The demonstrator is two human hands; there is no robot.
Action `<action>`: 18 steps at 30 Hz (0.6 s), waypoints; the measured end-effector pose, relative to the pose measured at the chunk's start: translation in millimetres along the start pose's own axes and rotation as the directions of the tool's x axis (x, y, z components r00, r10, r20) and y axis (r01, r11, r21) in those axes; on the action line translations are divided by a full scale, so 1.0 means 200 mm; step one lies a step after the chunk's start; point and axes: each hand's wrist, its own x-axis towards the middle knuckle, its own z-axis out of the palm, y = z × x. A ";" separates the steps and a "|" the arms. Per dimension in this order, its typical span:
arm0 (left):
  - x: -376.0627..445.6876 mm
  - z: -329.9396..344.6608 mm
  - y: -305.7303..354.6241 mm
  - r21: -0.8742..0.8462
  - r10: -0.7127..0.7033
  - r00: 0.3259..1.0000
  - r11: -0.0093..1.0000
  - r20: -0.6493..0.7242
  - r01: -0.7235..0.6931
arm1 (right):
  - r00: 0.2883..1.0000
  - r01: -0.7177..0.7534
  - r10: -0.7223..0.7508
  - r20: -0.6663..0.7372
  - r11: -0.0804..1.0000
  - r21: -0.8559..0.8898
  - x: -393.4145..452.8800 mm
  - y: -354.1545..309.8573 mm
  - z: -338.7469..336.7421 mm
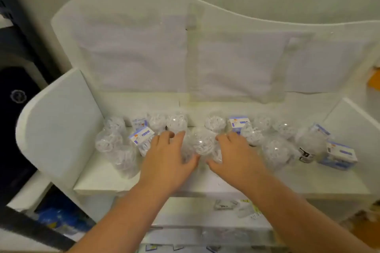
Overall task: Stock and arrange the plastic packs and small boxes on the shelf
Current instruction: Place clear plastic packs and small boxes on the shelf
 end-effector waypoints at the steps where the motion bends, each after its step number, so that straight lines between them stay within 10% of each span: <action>1: 0.00 0.01 -0.02 -0.012 0.014 1.000 1.000 0.026 -0.014 | 1.000 0.000 0.000 0.013 1.000 -0.012 -0.01 0.01 0.02; 18: -0.04 0.05 -0.10 -0.206 0.104 0.995 0.974 0.007 -0.100 | 0.996 -0.024 0.035 -0.077 0.990 0.140 -0.16 0.07 -0.01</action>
